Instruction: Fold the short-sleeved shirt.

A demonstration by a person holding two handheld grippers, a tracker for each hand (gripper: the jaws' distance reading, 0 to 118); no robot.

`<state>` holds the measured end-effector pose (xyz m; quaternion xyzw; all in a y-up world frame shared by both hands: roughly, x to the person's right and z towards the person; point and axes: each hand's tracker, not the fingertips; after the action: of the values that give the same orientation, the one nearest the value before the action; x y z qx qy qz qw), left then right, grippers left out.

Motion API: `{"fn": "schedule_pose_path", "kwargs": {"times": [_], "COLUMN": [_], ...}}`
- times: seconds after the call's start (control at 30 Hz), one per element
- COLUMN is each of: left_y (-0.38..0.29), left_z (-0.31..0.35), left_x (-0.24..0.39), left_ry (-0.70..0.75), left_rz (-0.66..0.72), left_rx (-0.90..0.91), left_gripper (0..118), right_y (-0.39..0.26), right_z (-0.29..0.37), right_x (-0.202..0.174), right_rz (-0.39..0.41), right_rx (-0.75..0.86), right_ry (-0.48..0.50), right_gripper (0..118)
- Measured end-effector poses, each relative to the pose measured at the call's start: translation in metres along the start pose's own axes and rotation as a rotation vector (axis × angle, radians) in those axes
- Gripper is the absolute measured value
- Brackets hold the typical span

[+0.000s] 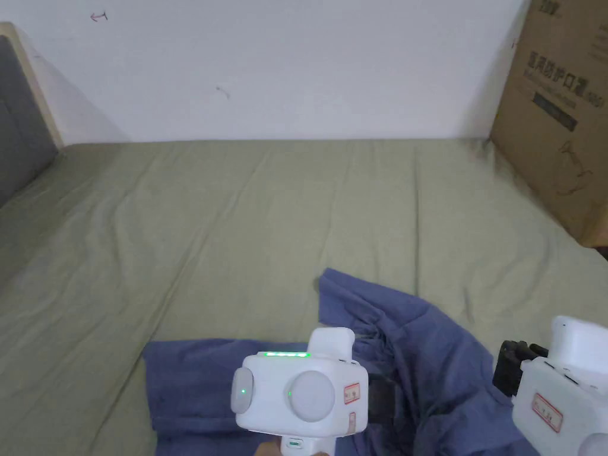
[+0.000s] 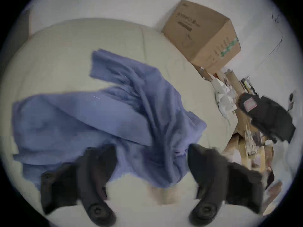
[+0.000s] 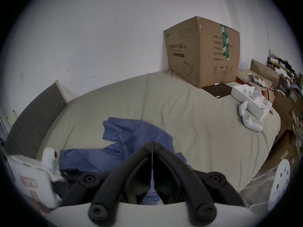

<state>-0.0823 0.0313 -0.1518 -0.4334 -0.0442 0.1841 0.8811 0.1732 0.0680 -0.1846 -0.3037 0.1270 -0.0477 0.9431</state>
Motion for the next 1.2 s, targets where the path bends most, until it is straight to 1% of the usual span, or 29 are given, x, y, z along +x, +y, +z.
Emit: {"fn": "schedule_pose_path", "kwargs": {"times": [0.1, 0.13, 0.2, 0.23, 0.3, 0.37, 0.43, 0.53, 0.57, 0.6, 0.63, 0.67, 0.7, 0.73, 0.8, 0.87, 0.9, 0.93, 0.97, 1.0, 1.03, 1.07, 1.1, 1.13, 1.17, 1.2], "left_y": [-0.006, -0.016, -0.041, -0.054, -0.07, -0.078, -0.068, -0.033, -0.019, -0.005, 0.01, 0.024, 0.033, 0.046, 0.059, 0.067, 0.067, 0.065, 0.062, 0.06, 0.058, 0.06, 0.062, 0.064, 0.064, 0.065], "left_z": [0.022, 0.025, 0.027, 0.027, 0.027, 0.031, 0.039, 0.044, 0.046, 0.044, 0.042, 0.04, 0.034, 0.026, 0.015, 0.001, -0.007, -0.018, -0.028, -0.035, -0.032, -0.026, -0.023, -0.018, -0.016, -0.016], "left_x": [-0.037, -0.054, -0.081, -0.097, -0.128, -0.152, -0.167, -0.182, -0.19, -0.197, -0.207, -0.217, -0.227, -0.241, -0.256, -0.267, -0.27, -0.274, -0.278, -0.276, -0.27, -0.265, -0.262, -0.261, -0.258, -0.256], "left_ry": [0.186, 0.238, 0.322, 0.381, 0.386, 0.348, 0.365, 0.411, 0.418, 0.438, 0.442, 0.442, 0.459, 0.478, 0.497, 0.462, 0.444, 0.419, 0.39, 0.429, 0.509, 0.463, 0.465, 0.461, 0.451, 0.445], "left_rz": [0.003, 0.02, 0.04, 0.071, 0.16, 0.271, 0.306, 0.282, 0.276, 0.28, 0.287, 0.29, 0.299, 0.304, 0.328, 0.337, 0.344, 0.341, 0.36, 0.364, 0.317, 0.331, 0.329, 0.317, 0.304, 0.28], "left_rx": [0.056, 0.073, 0.087, 0.051, -0.012, -0.022, 0.038, 0.087, 0.113, 0.133, 0.134, 0.135, 0.129, 0.113, 0.075, 0.055, 0.015, -0.029, -0.075, -0.098, -0.053, -0.044, -0.039, -0.037, -0.036, -0.045], "left_gripper": [20, 4, 3, 2, 0, 0, 0, 0, 5, 18, 39, 66, 81, 87, 85, 85, 85, 81, 64, 54, 52, 50, 50, 43, 15, 7], "right_y": [-0.004, -0.006, -0.01, -0.013, -0.015, -0.014, -0.01, -0.006, -0.005, -0.004, -0.005, -0.006, -0.007, -0.008, -0.013, -0.018, -0.02, -0.022, -0.024, -0.025, -0.026, -0.027, -0.027, -0.026, -0.024, -0.023], "right_z": [-0.005, -0.007, -0.013, -0.017, -0.026, -0.034, -0.044, -0.058, -0.063, -0.067, -0.071, -0.075, -0.079, -0.082, -0.086, -0.091, -0.094, -0.099, -0.102, -0.105, -0.107, -0.107, -0.107, -0.109, -0.112, -0.113], "right_x": [-0.018, -0.024, -0.034, -0.039, -0.048, -0.059, -0.067, -0.075, -0.078, -0.08, -0.083, -0.084, -0.085, -0.086, -0.089, -0.089, -0.088, -0.083, -0.08, -0.078, -0.075, -0.074, -0.071, -0.069, -0.066, -0.062], "right_rz": [0.035, 0.036, 0.035, 0.039, 0.089, 0.153, 0.168, 0.166, 0.162, 0.161, 0.163, 0.168, 0.172, 0.176, 0.184, 0.189, 0.19, 0.189, 0.186, 0.182, 0.175, 0.17, 0.167, 0.163, 0.159, 0.155], "right_rx": [-0.015, -0.022, -0.046, -0.056, -0.079, -0.084, -0.094, -0.107, -0.114, -0.121, -0.128, -0.133, -0.139, -0.147, -0.165, -0.186, -0.195, -0.207, -0.222, -0.234, -0.244, -0.252, -0.254, -0.257, -0.262, -0.261], "right_ry": [0.026, 0.039, 0.072, 0.082, 0.09, 0.078, 0.084, 0.096, 0.103, 0.107, 0.11, 0.109, 0.109, 0.109, 0.112, 0.11, 0.109, 0.107, 0.104, 0.104, 0.106, 0.105, 0.104, 0.104, 0.102, 0.101], "right_gripper": [1, 1, 1, 1, 1, 1, 1, 1, 1, 1, 1, 1, 1, 1, 1, 1, 1, 1, 1, 1, 1, 1, 1, 1, 1, 1]}}
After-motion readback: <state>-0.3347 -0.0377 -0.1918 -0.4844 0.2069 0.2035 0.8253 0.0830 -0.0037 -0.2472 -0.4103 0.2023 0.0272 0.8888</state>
